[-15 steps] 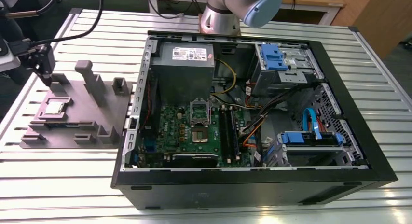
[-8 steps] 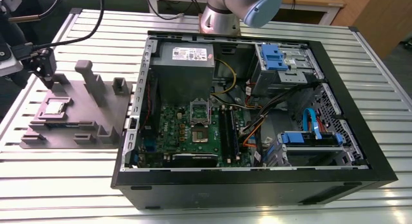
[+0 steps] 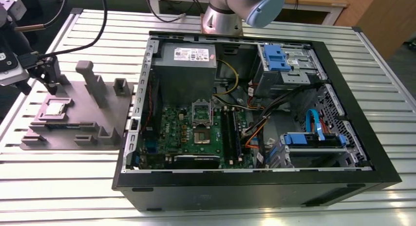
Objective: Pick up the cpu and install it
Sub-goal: 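Pick up the cpu and move it towards the insertion slot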
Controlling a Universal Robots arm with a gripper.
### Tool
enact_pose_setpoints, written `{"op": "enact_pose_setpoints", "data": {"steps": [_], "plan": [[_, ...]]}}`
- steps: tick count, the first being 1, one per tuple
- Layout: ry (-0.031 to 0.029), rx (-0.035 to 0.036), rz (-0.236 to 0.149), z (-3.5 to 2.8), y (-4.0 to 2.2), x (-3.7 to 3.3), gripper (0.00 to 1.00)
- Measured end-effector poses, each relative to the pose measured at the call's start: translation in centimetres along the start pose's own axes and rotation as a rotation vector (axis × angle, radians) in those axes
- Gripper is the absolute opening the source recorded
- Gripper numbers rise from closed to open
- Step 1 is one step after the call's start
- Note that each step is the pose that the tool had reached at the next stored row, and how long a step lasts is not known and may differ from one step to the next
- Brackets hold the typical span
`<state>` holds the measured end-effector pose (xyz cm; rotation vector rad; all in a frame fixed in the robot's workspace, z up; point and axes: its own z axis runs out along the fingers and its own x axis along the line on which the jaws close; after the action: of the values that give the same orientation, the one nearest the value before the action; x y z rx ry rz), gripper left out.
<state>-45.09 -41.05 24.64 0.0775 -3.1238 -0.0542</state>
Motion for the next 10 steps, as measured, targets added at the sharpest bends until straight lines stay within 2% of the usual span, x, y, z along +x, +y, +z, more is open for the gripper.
{"op": "enact_pose_setpoints", "data": {"steps": [6, 10], "plan": [[-0.0003, -0.0002, 0.0, 0.06, 0.0, 0.0, 0.59], [0.0, -0.0005, -0.008, 0.52, -0.02, 0.01, 0.59]]}}
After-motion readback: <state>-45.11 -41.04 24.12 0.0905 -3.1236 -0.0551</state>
